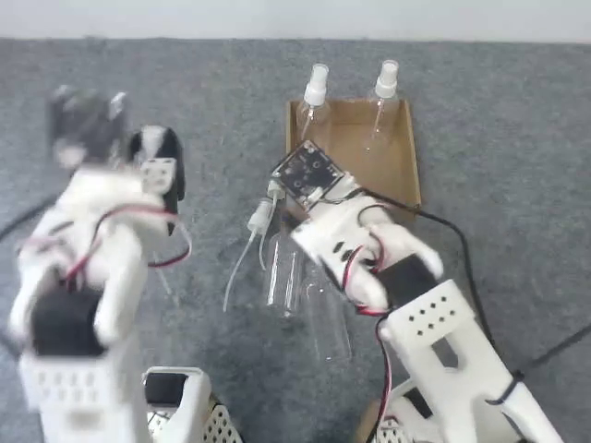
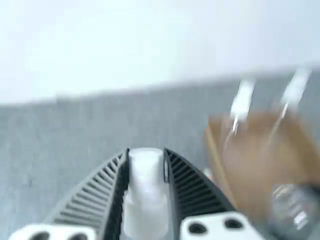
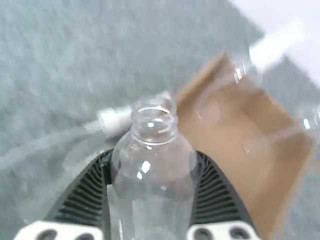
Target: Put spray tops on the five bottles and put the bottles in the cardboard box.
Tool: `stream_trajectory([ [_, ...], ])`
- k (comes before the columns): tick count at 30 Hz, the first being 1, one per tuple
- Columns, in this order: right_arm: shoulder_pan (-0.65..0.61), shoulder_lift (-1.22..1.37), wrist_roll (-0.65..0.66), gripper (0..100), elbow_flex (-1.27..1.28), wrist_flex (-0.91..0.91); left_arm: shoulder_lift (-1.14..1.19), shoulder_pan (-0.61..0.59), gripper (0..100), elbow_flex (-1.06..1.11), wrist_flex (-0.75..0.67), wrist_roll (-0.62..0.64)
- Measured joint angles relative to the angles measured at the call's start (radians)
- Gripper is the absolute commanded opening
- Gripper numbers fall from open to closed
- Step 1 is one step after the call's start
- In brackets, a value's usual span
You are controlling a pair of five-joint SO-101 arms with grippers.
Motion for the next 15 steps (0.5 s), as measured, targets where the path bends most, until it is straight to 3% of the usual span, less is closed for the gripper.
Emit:
stream_trajectory([
  [8,-0.126,0.000,-0.057,0.6,0.238,-0.338,-0.172,-0.002,1,0.063,-0.157,0.226],
  [12,-0.157,0.002,-0.057,0.6,0.292,-0.394,-0.173,0.034,1,0.127,-0.238,0.348],
  [15,-0.184,0.002,-0.057,0.6,0.316,-0.404,-0.160,0.078,1,0.163,-0.311,0.368],
])
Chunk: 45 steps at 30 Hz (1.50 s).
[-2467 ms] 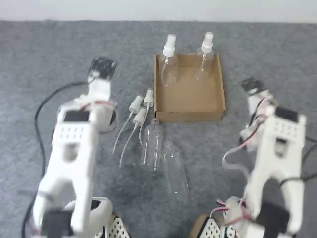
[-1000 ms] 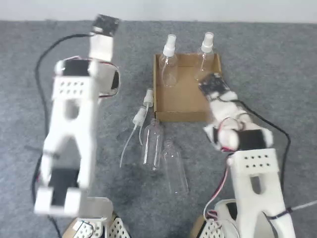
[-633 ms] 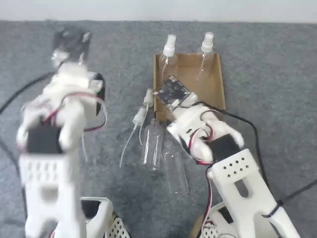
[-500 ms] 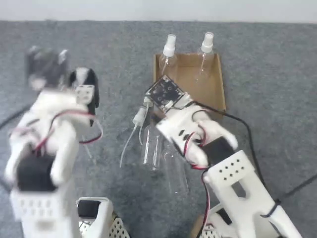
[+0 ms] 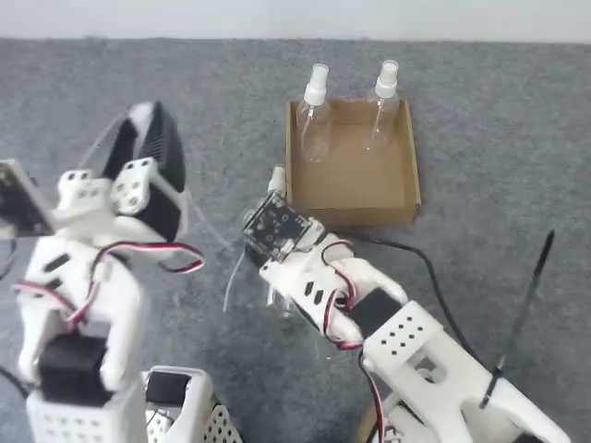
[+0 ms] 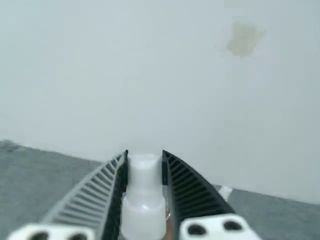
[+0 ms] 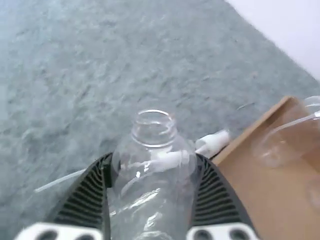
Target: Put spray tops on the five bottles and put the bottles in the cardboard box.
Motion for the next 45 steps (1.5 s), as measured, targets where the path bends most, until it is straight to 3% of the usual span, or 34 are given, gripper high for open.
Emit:
stream_trajectory([
  [15,-0.032,-0.006,0.000,0.6,0.025,-0.006,0.000,0.034,1,0.235,-0.273,-0.011],
  [28,-0.034,-0.006,0.000,0.6,0.025,-0.006,0.000,-0.021,1,0.245,-0.285,-0.060],
  [45,-0.034,-0.006,0.000,0.6,0.025,-0.006,0.083,0.017,1,0.252,-0.370,-0.068],
])
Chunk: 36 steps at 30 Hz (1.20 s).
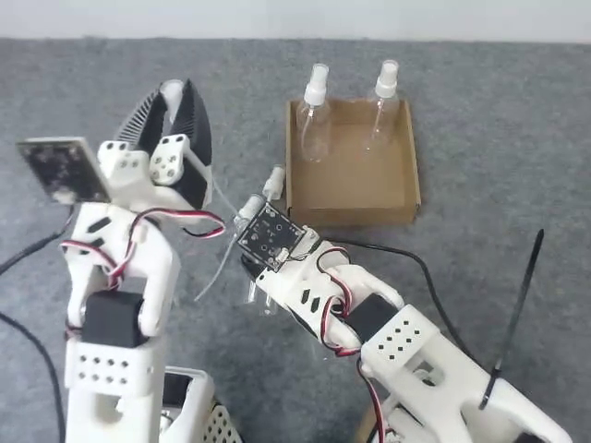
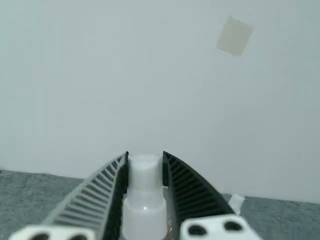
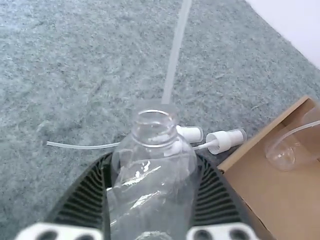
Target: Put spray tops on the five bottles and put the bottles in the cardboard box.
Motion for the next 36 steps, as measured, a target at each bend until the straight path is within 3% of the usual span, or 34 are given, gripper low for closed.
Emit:
stream_trajectory([
  [8,0.000,0.000,0.000,0.6,0.000,0.000,0.008,0.130,1,0.021,0.190,0.000],
  [15,0.000,0.000,0.000,0.6,0.000,0.000,0.008,0.143,1,0.083,0.216,0.000],
  [20,-0.002,-0.041,-0.040,0.6,0.002,0.000,0.008,0.144,1,0.071,0.334,0.006],
  [26,0.060,-0.163,-0.149,0.6,0.002,0.000,0.000,0.157,1,0.055,0.341,0.008],
  [36,0.071,-0.189,-0.161,0.6,0.008,0.002,0.002,0.233,1,0.057,0.362,0.000],
])
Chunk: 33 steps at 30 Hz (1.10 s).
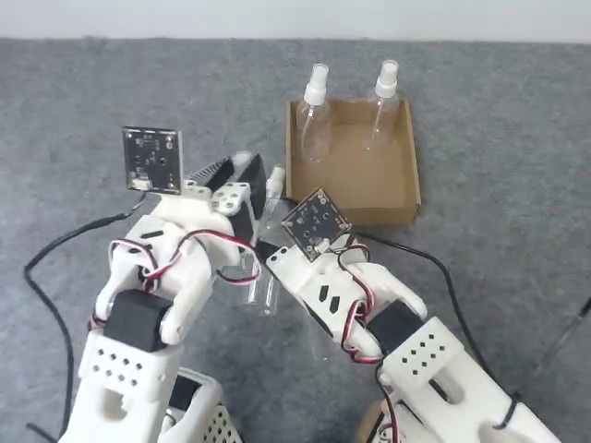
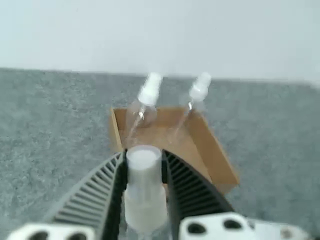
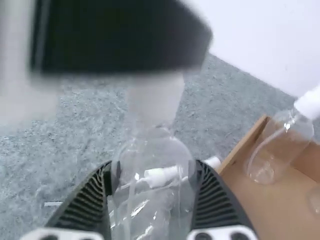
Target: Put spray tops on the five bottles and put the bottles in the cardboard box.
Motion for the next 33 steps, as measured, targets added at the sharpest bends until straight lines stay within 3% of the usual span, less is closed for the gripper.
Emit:
stream_trajectory([
  [6,0.012,-0.002,-0.005,0.6,0.002,0.000,0.003,0.017,2,-0.002,0.003,-0.002],
  [13,0.014,-0.002,-0.008,0.6,0.002,0.000,0.003,0.017,17,0.000,0.012,-0.023],
  [17,0.028,-0.003,-0.009,0.6,0.000,0.000,0.006,0.015,18,-0.055,0.060,-0.086],
  [23,0.031,-0.003,-0.009,0.6,0.003,0.000,0.005,-0.103,17,-0.302,0.212,-0.146],
  [33,0.031,-0.003,-0.009,0.6,0.025,0.000,0.178,-0.164,17,-0.364,0.143,-0.164],
])
